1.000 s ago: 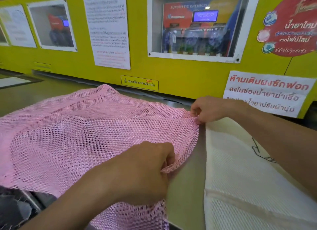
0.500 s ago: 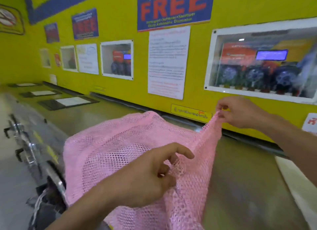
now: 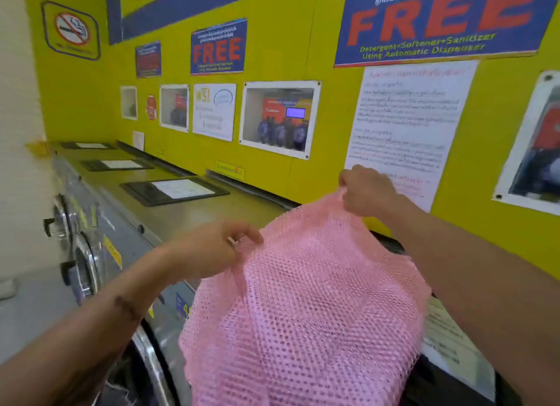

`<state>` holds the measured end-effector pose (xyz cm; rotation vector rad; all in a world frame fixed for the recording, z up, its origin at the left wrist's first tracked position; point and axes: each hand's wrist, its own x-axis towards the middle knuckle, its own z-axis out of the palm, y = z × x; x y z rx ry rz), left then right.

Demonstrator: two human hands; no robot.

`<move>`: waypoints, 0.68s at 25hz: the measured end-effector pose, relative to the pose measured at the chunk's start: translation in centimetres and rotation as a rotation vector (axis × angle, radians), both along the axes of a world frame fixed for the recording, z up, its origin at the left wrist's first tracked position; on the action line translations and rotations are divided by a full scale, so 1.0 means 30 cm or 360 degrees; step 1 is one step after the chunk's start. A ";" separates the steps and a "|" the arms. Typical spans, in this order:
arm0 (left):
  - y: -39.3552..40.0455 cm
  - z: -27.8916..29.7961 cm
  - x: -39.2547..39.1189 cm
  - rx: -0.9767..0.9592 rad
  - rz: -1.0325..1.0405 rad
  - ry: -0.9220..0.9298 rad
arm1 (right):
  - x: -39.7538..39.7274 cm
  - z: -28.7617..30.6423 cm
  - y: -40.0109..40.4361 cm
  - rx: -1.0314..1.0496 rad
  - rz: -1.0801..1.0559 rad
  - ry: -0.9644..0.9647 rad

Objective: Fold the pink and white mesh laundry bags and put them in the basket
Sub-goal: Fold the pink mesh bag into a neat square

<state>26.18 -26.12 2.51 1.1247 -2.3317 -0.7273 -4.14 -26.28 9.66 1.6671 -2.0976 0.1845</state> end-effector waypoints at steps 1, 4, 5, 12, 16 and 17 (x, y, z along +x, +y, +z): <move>-0.029 -0.003 -0.010 -0.0158 0.0127 -0.0105 | 0.025 -0.029 -0.029 0.0015 -0.0025 -0.0025; 0.009 -0.029 -0.113 -0.0500 0.0068 -0.0016 | 0.070 -0.085 0.003 0.0260 -0.0072 -0.0227; 0.036 -0.046 -0.154 -0.0521 -0.0092 -0.0015 | 0.070 -0.095 0.030 0.0411 -0.0098 -0.0272; -0.020 -0.206 -0.364 -0.0338 -0.0557 -0.0755 | -0.077 -0.290 0.169 0.1052 -0.0333 -0.0434; -0.089 -0.199 -0.427 -0.0358 -0.0522 -0.0720 | -0.127 -0.320 0.150 0.0792 -0.0202 -0.0565; -0.103 -0.192 -0.434 -0.0334 -0.0519 -0.0725 | -0.133 -0.306 0.172 0.0719 -0.0140 -0.0599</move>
